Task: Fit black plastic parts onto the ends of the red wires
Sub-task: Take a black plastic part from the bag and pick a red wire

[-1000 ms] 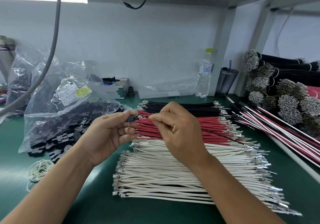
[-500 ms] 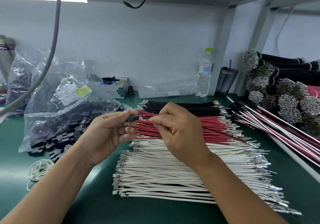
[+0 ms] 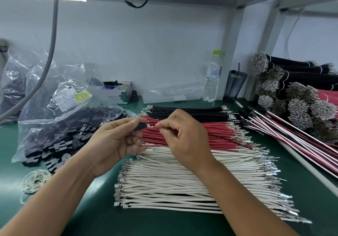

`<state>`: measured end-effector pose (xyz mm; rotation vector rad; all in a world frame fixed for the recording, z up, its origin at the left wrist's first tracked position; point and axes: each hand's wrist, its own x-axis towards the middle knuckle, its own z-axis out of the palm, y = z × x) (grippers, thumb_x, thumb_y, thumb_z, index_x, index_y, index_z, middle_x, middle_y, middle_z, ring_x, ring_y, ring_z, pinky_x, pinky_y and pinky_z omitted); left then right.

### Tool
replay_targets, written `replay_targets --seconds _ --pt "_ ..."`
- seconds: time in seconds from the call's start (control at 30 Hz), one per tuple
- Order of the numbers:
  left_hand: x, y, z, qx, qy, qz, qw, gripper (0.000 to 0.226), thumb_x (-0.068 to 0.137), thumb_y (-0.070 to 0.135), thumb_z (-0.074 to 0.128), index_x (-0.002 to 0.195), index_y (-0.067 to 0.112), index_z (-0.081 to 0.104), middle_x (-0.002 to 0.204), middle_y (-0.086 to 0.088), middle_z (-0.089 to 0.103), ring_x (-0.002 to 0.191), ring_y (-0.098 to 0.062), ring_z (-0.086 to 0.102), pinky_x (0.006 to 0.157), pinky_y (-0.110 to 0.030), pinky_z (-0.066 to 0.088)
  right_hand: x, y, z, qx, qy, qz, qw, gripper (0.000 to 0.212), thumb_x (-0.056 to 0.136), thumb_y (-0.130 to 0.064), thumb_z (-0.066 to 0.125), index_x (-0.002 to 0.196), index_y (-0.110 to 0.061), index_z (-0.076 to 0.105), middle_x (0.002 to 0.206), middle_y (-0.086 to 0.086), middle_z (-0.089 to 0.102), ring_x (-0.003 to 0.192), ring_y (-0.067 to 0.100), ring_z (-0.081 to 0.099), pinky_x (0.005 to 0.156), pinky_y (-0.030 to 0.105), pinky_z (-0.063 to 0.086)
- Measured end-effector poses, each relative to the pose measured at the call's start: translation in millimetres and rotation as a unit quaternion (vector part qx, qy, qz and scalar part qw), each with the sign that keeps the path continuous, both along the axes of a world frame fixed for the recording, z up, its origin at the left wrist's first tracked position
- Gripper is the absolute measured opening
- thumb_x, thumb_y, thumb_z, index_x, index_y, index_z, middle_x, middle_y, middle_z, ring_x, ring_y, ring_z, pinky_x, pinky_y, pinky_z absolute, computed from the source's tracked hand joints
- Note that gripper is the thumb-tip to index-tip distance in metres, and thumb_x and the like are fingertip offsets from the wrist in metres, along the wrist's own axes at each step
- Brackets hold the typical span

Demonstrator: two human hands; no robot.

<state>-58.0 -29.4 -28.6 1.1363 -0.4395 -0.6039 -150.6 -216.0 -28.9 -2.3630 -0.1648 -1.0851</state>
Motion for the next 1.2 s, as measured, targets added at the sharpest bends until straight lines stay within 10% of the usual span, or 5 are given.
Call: replay_targets --seconds 0.37,1.2 --pt "-7.3 -1.1 -0.7 0.158 -0.343 0.157 0.912 0.019 0.073 0.026 0.083 0.091 0.029 0.085 0.082 -0.007 0.073 0.055 -0.015 0.058 0.048 -0.022 0.052 -0.3 -1.3 1.0 0.073 0.068 0.033 0.994 0.012 0.094 -0.018 0.067 0.096 -0.026 0.075 0.091 -0.013 0.06 0.085 0.007 0.061 0.073 0.033 0.053" --pt "-14.5 -10.5 -7.8 0.126 -0.298 0.119 0.939 0.02 0.07 0.019 0.083 0.09 0.023 0.084 0.085 -0.012 0.08 0.076 -0.032 0.078 0.077 -0.038 0.065 -1.7 1.4 1.0 -0.003 0.074 0.048 0.996 0.007 0.089 -0.02 0.071 0.093 -0.022 0.077 0.084 -0.013 0.057 0.077 0.005 0.057 0.067 0.034 0.051"
